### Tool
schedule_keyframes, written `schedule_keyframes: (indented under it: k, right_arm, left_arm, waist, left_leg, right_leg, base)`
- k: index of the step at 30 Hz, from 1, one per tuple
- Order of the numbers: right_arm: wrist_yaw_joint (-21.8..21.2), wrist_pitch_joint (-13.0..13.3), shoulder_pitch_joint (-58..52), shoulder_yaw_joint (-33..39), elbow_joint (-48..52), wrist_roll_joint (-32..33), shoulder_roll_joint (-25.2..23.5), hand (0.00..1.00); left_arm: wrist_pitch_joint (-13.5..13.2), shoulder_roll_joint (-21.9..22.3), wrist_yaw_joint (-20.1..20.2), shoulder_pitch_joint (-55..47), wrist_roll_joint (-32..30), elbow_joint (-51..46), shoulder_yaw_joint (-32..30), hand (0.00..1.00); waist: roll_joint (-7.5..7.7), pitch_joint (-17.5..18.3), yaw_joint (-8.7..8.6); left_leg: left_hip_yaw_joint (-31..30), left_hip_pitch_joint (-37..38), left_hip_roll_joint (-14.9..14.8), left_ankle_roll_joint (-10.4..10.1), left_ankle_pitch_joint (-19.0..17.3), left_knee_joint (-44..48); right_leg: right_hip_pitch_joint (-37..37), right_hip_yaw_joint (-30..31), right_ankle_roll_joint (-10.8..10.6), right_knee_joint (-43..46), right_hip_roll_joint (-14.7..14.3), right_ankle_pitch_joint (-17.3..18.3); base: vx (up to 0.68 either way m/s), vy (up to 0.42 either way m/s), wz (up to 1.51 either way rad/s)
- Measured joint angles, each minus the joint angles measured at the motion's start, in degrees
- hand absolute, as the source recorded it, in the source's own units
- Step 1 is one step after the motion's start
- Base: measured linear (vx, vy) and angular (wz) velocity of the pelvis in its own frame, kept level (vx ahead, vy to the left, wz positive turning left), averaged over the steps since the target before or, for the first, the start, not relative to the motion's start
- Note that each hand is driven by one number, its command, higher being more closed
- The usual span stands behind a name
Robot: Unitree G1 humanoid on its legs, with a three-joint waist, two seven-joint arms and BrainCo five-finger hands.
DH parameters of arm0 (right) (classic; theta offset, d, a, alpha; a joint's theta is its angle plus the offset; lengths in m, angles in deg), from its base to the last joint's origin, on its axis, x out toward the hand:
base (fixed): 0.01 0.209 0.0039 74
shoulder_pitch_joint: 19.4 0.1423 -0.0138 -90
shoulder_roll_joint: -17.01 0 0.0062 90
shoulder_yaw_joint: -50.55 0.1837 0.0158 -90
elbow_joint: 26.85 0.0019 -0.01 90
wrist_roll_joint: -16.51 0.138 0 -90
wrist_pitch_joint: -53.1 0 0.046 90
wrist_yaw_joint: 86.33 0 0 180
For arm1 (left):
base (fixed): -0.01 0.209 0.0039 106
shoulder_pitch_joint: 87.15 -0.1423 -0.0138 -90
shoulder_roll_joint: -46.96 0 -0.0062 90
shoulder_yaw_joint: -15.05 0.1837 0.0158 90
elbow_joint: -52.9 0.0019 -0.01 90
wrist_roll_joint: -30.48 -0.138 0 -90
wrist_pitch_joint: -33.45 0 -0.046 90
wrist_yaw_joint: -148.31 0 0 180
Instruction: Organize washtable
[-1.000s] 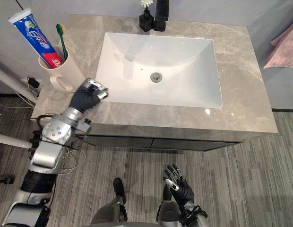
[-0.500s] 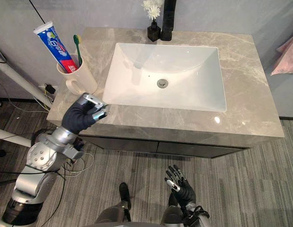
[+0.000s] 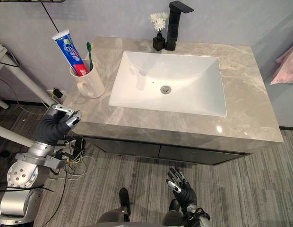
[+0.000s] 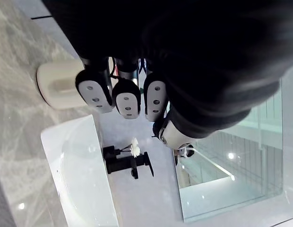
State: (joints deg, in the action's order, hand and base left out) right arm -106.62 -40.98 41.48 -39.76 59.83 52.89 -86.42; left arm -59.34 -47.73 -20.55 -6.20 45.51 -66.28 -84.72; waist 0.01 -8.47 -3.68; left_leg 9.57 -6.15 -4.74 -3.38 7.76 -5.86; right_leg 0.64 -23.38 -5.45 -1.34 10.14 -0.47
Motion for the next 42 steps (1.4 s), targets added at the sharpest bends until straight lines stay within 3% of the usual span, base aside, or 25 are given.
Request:
schedule_keyframes:
  k: [10, 17, 23, 35, 42]
  right_arm:
    - [0.02, -0.97, 0.01, 0.45, 0.12, -1.13, 0.0, 0.0]
    - [0.26, -0.99, 0.02, 0.42, 0.22, -1.13, 0.0, 0.0]
    - [0.26, -0.99, 0.03, 0.3, 0.22, -1.13, -0.03, 0.0]
    - [0.25, -0.99, 0.03, 0.08, 0.21, -1.2, 0.0, 0.0]
    - [0.25, -1.0, 0.04, -0.23, 0.2, -1.19, 0.03, 0.0]
  left_arm:
    - [0.44, 4.16, -0.15, 0.25, -2.28, 3.2, 0.16, 1.0]
    - [1.13, 4.2, -0.44, 3.8, -3.42, 7.32, 0.66, 1.0]
    - [1.38, 3.81, -1.4, 7.24, -3.42, 9.8, 0.63, 1.0]
    - [1.49, -0.3, -1.58, 11.59, -3.37, 13.73, 0.12, 1.0]
    - [1.63, -0.48, -2.67, 14.85, -3.21, 15.91, 0.17, 1.0]
  waist:
    - [0.24, 0.08, -0.22]
    - [0.78, 0.03, -0.41]
    - [1.68, -0.03, -0.46]
    - [1.84, -0.15, -0.46]
    - [2.32, -0.47, -0.51]
  left_leg:
    - [0.85, -0.4, -0.2, -0.02, -0.04, 0.18]
    - [1.53, -1.01, -0.29, -0.03, -0.05, 0.31]
    - [1.82, -1.07, -0.3, -0.06, -0.11, 0.33]
    - [2.3, -1.14, -0.41, -0.33, -0.33, 0.31]
    - [2.31, -1.15, -0.39, -0.08, -0.15, 0.33]
  right_leg:
    - [-0.97, 0.88, -0.34, 0.09, -0.07, -0.22]
    - [-2.09, 1.61, -0.31, 0.19, -0.08, -0.28]
    - [-2.32, 1.81, -0.32, 0.2, -0.08, -0.29]
    - [-2.86, 2.38, -0.31, 0.55, -0.07, -0.29]
    - [-2.87, 2.38, -0.32, 0.54, -0.07, -0.29]
  base:
    - [0.0, 0.002, -0.04]
    - [0.0, 0.004, -0.05]
    - [0.0, 0.003, -0.01]
    - [0.0, 0.004, -0.02]
    - [0.0, 0.0, 0.0]
